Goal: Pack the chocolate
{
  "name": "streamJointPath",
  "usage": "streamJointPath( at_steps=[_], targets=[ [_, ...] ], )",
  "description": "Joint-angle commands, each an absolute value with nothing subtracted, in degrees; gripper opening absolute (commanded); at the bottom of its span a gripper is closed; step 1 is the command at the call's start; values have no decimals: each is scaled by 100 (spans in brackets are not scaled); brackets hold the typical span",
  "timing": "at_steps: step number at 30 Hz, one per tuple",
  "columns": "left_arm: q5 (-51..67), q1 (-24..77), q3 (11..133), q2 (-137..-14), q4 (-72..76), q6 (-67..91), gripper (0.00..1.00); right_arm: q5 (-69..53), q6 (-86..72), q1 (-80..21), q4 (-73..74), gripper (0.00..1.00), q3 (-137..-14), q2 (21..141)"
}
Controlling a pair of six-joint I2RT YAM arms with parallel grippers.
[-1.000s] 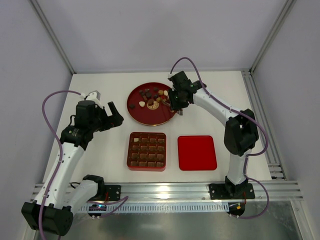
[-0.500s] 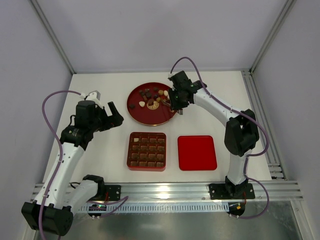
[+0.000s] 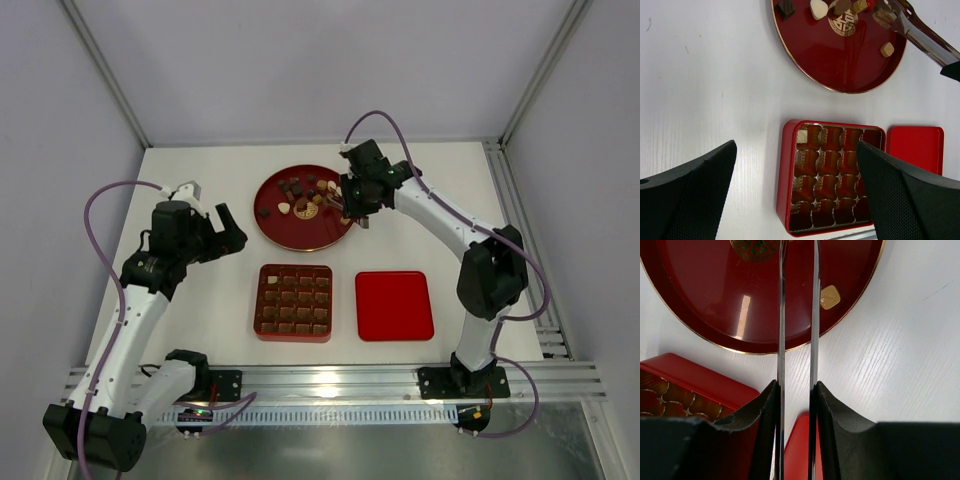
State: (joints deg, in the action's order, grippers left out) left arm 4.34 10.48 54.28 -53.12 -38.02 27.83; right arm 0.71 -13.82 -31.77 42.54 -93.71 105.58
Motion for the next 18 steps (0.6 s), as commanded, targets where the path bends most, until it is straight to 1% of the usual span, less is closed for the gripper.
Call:
streamJointPath(
  at_steps=[1, 3, 18],
  targets=[
    [492, 1046, 5440, -5273, -3753, 2690, 100, 70, -1415, -3243, 4184, 34, -9290, 10099],
    [492, 1046, 5432, -5265, -3753, 2689, 100, -112, -1433, -3252, 4175, 34, -9246, 10020],
    [475, 1046, 5440, -5256, -3753, 2690, 100, -158, -1643, -3778, 4315, 34, -8737, 9106]
  ],
)
